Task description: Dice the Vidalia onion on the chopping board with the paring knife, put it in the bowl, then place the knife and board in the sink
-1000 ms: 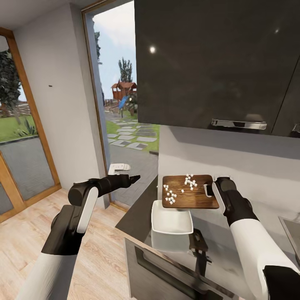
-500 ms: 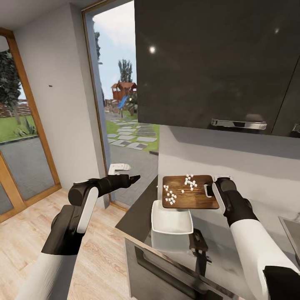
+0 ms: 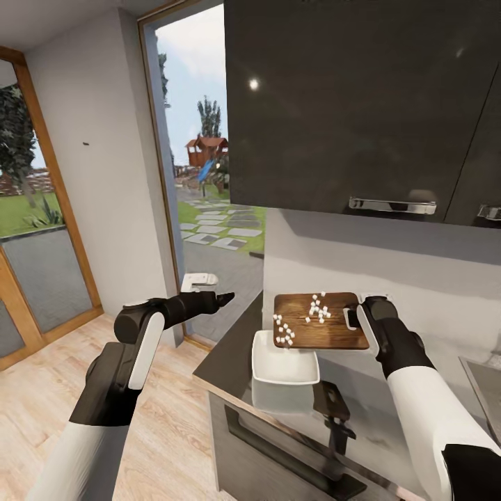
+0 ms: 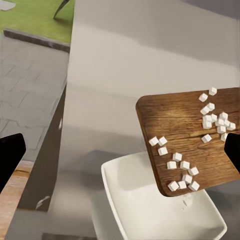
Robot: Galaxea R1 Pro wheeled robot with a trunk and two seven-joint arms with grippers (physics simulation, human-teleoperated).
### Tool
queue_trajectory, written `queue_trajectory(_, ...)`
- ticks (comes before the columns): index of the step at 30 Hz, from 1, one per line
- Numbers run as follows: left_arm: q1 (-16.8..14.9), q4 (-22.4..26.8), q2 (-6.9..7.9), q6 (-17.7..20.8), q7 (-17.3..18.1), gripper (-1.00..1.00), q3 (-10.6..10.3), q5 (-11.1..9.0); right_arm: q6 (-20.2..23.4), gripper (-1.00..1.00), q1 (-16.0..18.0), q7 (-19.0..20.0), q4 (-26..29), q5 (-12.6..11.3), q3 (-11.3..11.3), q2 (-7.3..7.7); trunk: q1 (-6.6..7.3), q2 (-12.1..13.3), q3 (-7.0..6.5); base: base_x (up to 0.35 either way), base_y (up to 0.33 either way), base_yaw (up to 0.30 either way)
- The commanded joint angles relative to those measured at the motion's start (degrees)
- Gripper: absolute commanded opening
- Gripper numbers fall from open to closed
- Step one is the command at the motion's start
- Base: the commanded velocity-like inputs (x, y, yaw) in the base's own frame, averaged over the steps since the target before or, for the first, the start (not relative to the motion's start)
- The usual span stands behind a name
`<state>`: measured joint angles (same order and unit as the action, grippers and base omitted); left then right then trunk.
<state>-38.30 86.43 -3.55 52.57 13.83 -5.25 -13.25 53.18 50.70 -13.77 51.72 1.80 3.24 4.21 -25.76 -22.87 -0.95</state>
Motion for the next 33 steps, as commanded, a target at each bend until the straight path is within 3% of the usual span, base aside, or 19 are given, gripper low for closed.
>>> queue_trajectory(1,0.0,0.0,-0.03,0.3,0.2,1.0,0.1,0.1,0.3,-1.0,0.0,0.1,0.0,0.1,0.0,0.0,-0.02,0.0,0.03,-0.003,0.0,0.0)
queue_trajectory(22,0.0,0.0,-0.04,0.3,0.2,1.0,0.1,0.1,0.3,-1.0,0.0,0.0,0.0,0.2,0.0,0.01,-0.02,0.0,0.03,0.0,0.0,0.0)
queue_trajectory(25,0.0,0.0,-0.04,0.3,0.2,1.0,0.1,0.1,0.2,-1.0,0.0,0.0,0.0,1.3,0.0,0.01,-0.02,0.0,0.03,0.0,0.0,0.0)
queue_trajectory(30,0.0,0.0,-0.03,0.3,0.2,1.0,0.1,0.1,0.2,-1.0,0.0,0.0,0.0,5.6,0.0,0.01,-0.02,0.0,0.03,0.0,0.0,0.0)
queue_trajectory(33,0.0,0.0,-0.04,0.3,0.2,1.0,0.1,0.1,0.2,-1.0,0.0,0.0,0.0,6.6,0.0,0.01,-0.02,0.0,0.03,0.0,0.0,0.0)
